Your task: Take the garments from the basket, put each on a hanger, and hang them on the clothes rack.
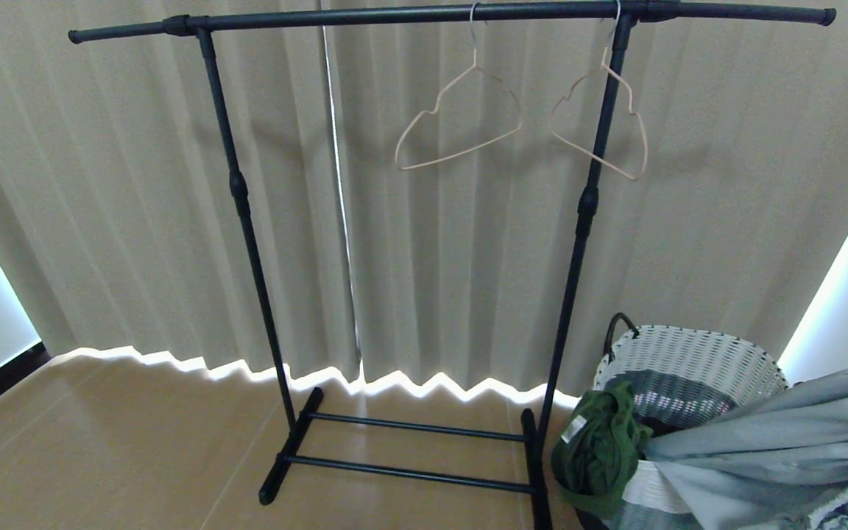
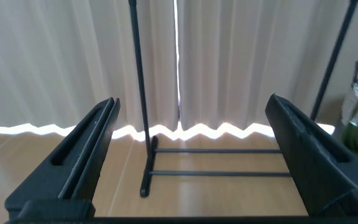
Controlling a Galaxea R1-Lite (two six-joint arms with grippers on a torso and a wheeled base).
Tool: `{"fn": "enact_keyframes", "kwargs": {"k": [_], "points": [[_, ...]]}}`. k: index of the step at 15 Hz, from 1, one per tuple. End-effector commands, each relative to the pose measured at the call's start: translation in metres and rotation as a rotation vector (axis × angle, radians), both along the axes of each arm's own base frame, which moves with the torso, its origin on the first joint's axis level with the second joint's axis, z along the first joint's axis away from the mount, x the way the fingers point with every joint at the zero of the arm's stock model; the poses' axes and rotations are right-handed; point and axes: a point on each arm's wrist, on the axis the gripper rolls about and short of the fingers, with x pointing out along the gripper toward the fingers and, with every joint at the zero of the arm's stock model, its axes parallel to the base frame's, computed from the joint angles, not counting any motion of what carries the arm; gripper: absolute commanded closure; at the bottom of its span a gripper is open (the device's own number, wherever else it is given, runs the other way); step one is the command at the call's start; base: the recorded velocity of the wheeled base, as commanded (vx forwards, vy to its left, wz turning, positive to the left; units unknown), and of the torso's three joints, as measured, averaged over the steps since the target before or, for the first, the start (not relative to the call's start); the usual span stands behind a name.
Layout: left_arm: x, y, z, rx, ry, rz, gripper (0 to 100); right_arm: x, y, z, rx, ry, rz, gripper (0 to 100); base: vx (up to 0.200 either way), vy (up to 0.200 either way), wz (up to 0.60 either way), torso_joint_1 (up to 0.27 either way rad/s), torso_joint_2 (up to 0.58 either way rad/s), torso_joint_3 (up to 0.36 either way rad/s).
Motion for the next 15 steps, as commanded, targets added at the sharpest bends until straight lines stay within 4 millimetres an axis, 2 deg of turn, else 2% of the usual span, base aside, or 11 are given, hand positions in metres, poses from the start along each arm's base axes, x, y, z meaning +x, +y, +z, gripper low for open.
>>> {"fn": "enact_keyframes", "kwargs": {"k": [1,8,15], "points": [[0.0,0.0,0.0,0.0,0.0,0.0,0,-0.0004,0.0001,-0.001,0.0,0.002,0.0,100,0.0,0.0,0.0,0.0,0.0,0.0],[0.0,-0.0001,0.0,0.002,0.0,-0.003,0,-0.002,0.0004,-0.009,0.003,0.025,0.004,100,0.0,0.0,0.0,0.0,0.0,0.0],[0.0,0.0,0.0,-0.001,0.0,0.0,0,-0.0023,0.0005,-0.0094,0.002,0.027,0.006,100,0.0,0.2,0.0,0.001,0.0,0.0]]}}
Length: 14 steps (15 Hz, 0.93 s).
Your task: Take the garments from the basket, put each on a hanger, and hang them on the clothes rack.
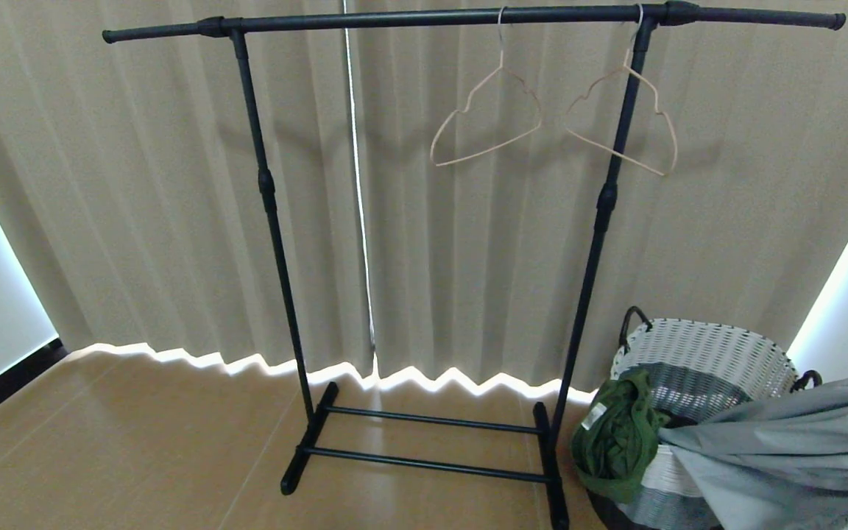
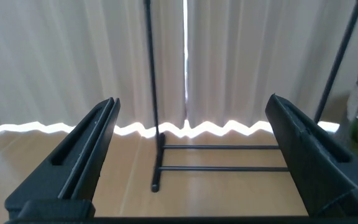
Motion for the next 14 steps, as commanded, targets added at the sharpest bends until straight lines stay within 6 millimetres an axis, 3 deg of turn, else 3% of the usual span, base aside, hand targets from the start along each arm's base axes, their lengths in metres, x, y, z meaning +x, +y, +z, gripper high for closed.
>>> {"fn": "enact_keyframes", "kwargs": {"k": [1,12,14], "points": [[0.0,0.0,0.0,0.0,0.0,0.0,0,0.0007,-0.0001,-0.0004,-0.001,0.004,0.001,100,0.0,0.0,0.0,0.0,0.0,0.0],[0.0,-0.0003,0.0,0.052,-0.004,-0.01,0,-0.0004,0.0014,-0.0076,0.008,0.06,0.023,100,0.0,0.0,0.0,0.0,0.0,0.0],[-0.0002,-0.0018,0.0003,0.097,-0.013,-0.073,0,-0.0013,0.0046,-0.0021,0.018,0.097,0.07,100,0.0,0.0,0.0,0.0,0.0,0.0]]}}
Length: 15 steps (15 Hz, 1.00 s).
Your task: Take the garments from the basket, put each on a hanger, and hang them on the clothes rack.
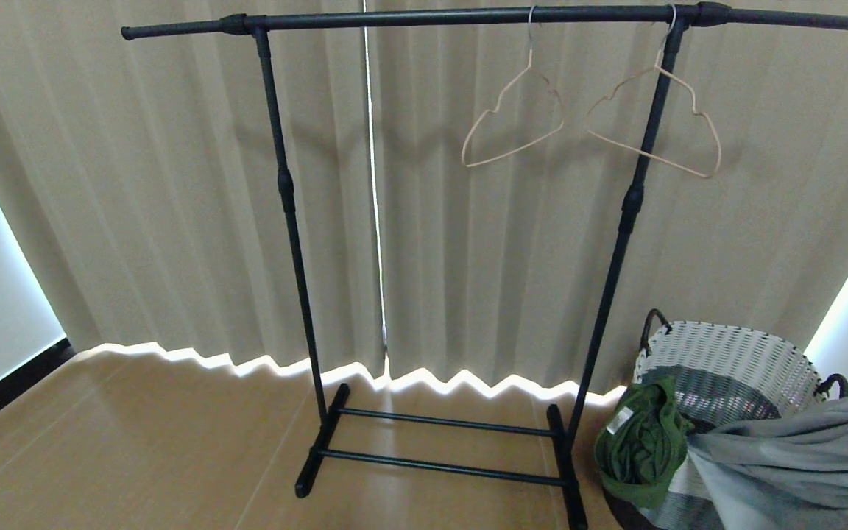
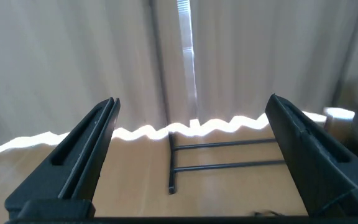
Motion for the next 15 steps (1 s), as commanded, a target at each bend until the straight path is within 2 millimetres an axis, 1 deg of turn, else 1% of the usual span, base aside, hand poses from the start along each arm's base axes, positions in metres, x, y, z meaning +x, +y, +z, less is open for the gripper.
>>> {"fn": "enact_keyframes", "kwargs": {"k": [1,2,3,4,5,6,7,9,10,11,13,15], "points": [[0.0,-0.002,0.001,0.016,-0.012,-0.078,0,0.0,0.003,0.01,0.007,0.003,0.045,100,0.0,0.0,0.0,0.0,0.0,0.0],[-0.002,-0.003,0.005,0.026,-0.031,-0.161,0,0.0,0.005,0.014,0.013,0.014,0.07,100,0.0,0.0,0.0,0.0,0.0,0.0],[-0.005,-0.005,0.027,0.035,-0.054,-0.234,0,-0.001,0.007,0.022,0.016,0.017,0.106,100,0.0,0.0,0.0,0.0,0.0,0.0],[0.002,-0.005,0.051,0.032,-0.024,-0.237,0,-0.003,0.009,0.026,0.016,0.009,0.138,100,0.0,0.0,0.0,0.0,0.0,0.0],[0.012,-0.005,0.068,0.027,0.017,-0.241,0,-0.003,0.012,0.03,0.015,-0.004,0.172,100,0.0,0.0,0.0,0.0,0.0,0.0],[0.022,-0.005,0.077,0.022,0.058,-0.243,0,-0.003,0.013,0.032,0.018,-0.011,0.195,100,0.0,0.0,0.0,0.0,0.0,0.0],[0.041,-0.006,0.084,0.017,0.12,-0.245,0,-0.003,0.017,0.034,0.049,-0.022,0.233,100,0.0,0.0,0.0,0.0,0.0,0.0],[0.076,-0.006,0.093,0.011,0.174,-0.246,0,-0.002,0.023,0.038,0.124,-0.039,0.297,100,0.0,0.0,0.0,0.0,0.0,0.0],[0.076,-0.006,0.093,0.011,0.174,-0.246,0,-0.002,0.023,0.038,0.124,-0.039,0.297,100,0.0,0.0,0.0,0.0,0.0,0.0],[0.105,-0.009,0.103,0.013,0.178,-0.273,0,0.001,0.025,0.039,0.163,-0.033,0.308,100,0.0,0.0,0.0,0.0,0.0,0.0],[0.118,-0.015,0.112,0.019,0.183,-0.308,0,0.004,0.027,0.044,0.201,-0.044,0.327,100,0.0,0.0,0.0,0.0,0.0,0.0],[0.133,-0.034,0.121,0.037,0.202,-0.361,0,0.006,0.031,0.051,0.276,-0.056,0.376,100,0.0,0.0,0.0,0.0,0.0,0.0]]}}
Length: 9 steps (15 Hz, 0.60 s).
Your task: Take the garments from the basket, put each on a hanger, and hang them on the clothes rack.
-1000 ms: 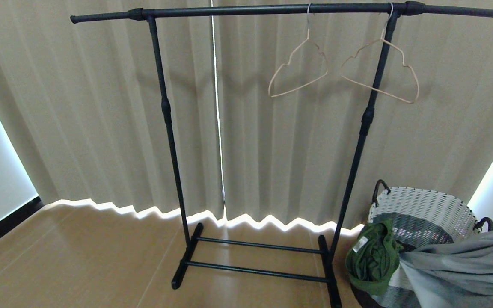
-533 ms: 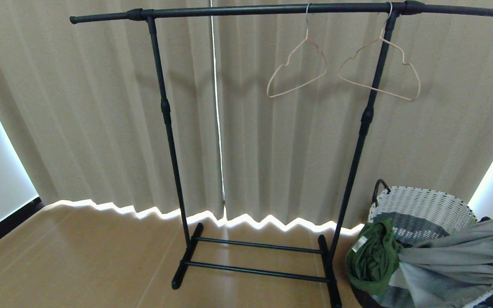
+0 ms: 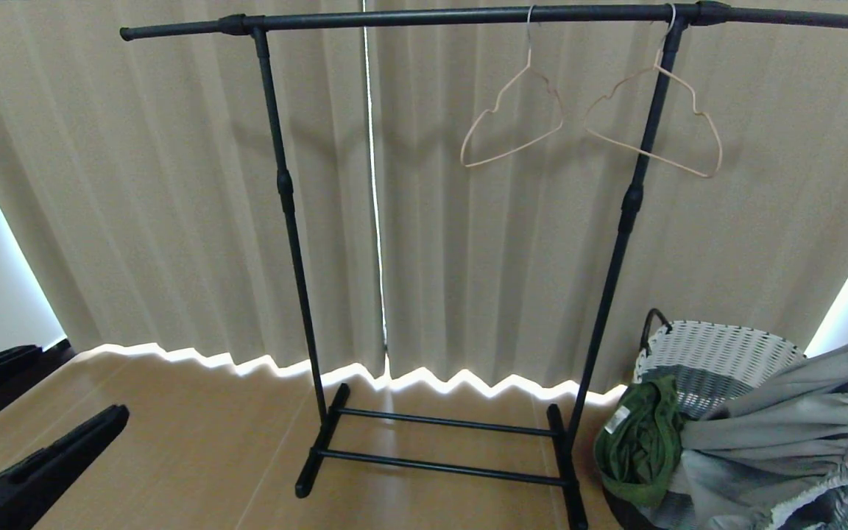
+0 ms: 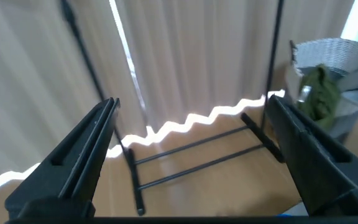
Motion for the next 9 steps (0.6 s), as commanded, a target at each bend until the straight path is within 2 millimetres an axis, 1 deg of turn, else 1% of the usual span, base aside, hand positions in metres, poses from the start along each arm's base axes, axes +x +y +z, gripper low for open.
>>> {"fn": "enact_keyframes", "kwargs": {"k": [1,2,3,6,8,9], "points": [[0.036,-0.027,0.006,0.031,0.087,-0.078,0,0.005,0.003,0.004,0.013,0.005,0.027,100,0.0,0.0,0.0,0.0,0.0,0.0],[0.039,-0.036,0.006,0.038,0.1,-0.094,0,0.006,0.004,0.005,0.019,0.006,0.033,100,0.0,0.0,0.0,0.0,0.0,0.0],[0.046,-0.051,0.003,0.057,0.134,-0.137,0,0.01,0.008,0.008,0.047,0.011,0.057,100,0.0,0.0,0.0,0.0,0.0,0.0],[0.068,-0.081,-0.005,0.066,0.143,-0.208,0,0.025,0.017,0.02,0.13,0.029,0.087,100,0.0,0.0,0.0,0.0,0.0,0.0],[0.076,-0.104,-0.009,0.084,0.156,-0.255,0,0.034,0.021,0.026,0.15,0.035,0.082,100,0.0,0.0,0.0,0.0,0.0,0.0],[0.081,-0.132,-0.01,0.083,0.186,-0.332,0,0.042,0.023,0.03,0.168,0.042,0.077,100,0.0,0.0,0.0,0.0,0.0,0.0]]}}
